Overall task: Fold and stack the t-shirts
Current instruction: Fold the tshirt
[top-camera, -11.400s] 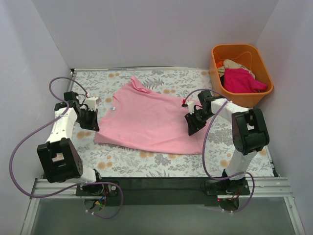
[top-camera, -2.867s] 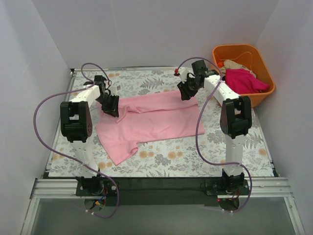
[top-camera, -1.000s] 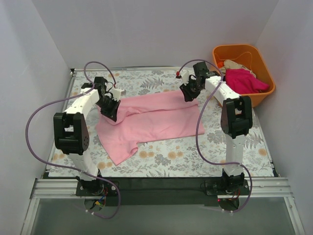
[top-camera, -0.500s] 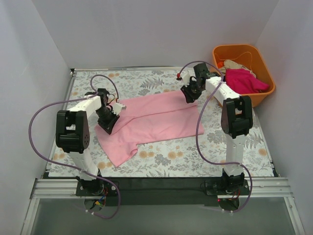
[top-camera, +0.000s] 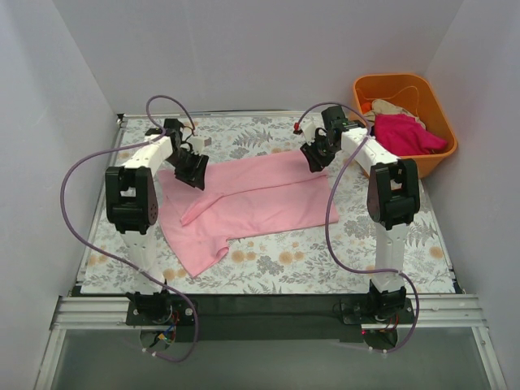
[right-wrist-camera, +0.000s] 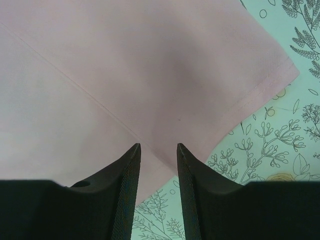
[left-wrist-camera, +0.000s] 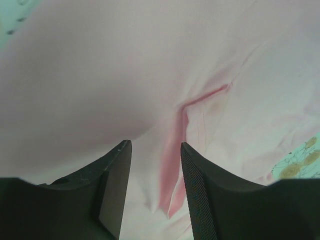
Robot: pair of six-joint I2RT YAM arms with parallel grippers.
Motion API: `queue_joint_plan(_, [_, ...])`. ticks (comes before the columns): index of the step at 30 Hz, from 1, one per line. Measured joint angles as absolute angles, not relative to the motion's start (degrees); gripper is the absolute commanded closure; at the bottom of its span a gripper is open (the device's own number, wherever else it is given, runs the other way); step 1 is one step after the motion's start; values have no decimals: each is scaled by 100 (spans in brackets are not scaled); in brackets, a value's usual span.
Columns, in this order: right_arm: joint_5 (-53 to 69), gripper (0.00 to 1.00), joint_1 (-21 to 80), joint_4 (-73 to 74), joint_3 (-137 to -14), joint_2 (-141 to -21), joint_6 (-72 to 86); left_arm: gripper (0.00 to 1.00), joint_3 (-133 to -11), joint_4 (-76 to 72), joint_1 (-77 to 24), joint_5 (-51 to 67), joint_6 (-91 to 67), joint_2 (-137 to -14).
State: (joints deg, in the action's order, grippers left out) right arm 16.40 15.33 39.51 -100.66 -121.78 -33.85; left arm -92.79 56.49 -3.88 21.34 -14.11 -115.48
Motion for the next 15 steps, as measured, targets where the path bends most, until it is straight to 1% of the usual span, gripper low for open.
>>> queue_joint_plan(5, [1636, 64, 1533, 3953, -10066, -12178, -3363, 60, -9371, 5647, -554, 2484, -1806, -12328])
queue_joint_plan(11, [1616, 64, 1527, 3955, -10064, -12178, -3365, 64, -9358, 5754, -875, 2786, -1887, -12313])
queue_joint_plan(15, [1616, 64, 1516, 3953, -10066, -12178, -3365, 65, -9115, 5760, -1052, 2821, -1883, -12195])
